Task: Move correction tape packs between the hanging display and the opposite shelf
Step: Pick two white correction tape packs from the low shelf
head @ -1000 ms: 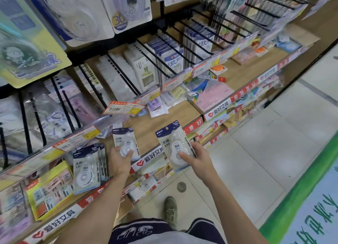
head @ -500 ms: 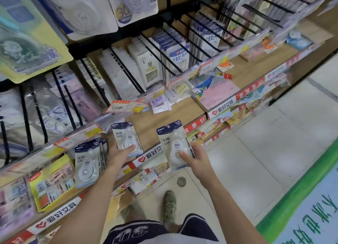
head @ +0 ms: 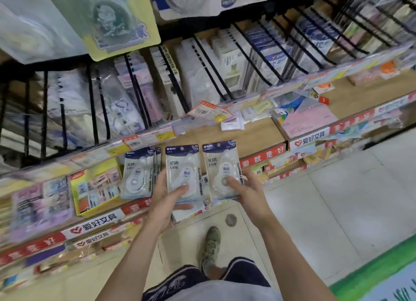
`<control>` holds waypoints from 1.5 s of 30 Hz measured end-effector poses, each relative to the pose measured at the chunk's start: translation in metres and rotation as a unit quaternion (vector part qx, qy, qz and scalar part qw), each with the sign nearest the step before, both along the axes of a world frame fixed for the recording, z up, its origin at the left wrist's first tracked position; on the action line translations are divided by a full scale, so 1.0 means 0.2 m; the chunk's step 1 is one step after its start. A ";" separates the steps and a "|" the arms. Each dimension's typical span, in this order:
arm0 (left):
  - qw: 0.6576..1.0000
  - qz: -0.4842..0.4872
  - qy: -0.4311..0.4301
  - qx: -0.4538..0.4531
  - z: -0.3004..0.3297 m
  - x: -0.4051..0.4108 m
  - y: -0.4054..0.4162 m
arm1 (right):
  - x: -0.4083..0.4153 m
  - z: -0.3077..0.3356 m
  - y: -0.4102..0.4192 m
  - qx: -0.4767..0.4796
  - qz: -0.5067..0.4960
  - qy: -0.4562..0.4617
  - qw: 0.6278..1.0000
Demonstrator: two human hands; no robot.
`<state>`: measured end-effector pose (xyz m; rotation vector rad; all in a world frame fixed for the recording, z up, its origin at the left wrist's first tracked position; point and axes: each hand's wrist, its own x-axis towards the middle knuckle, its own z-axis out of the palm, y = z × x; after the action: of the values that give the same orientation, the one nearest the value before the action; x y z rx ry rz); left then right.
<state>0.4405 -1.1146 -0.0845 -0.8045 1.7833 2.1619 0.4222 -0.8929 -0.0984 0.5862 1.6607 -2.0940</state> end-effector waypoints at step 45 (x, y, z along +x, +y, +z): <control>0.835 0.469 0.226 -0.177 0.76 2.40 -1.45 | 1.62 0.83 -2.08 -0.110 0.433 0.228 0.865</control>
<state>0.9214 -1.4041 0.0677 -1.6541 2.4059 2.8024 0.7456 -1.3084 0.0673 -0.6861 1.4468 -1.7176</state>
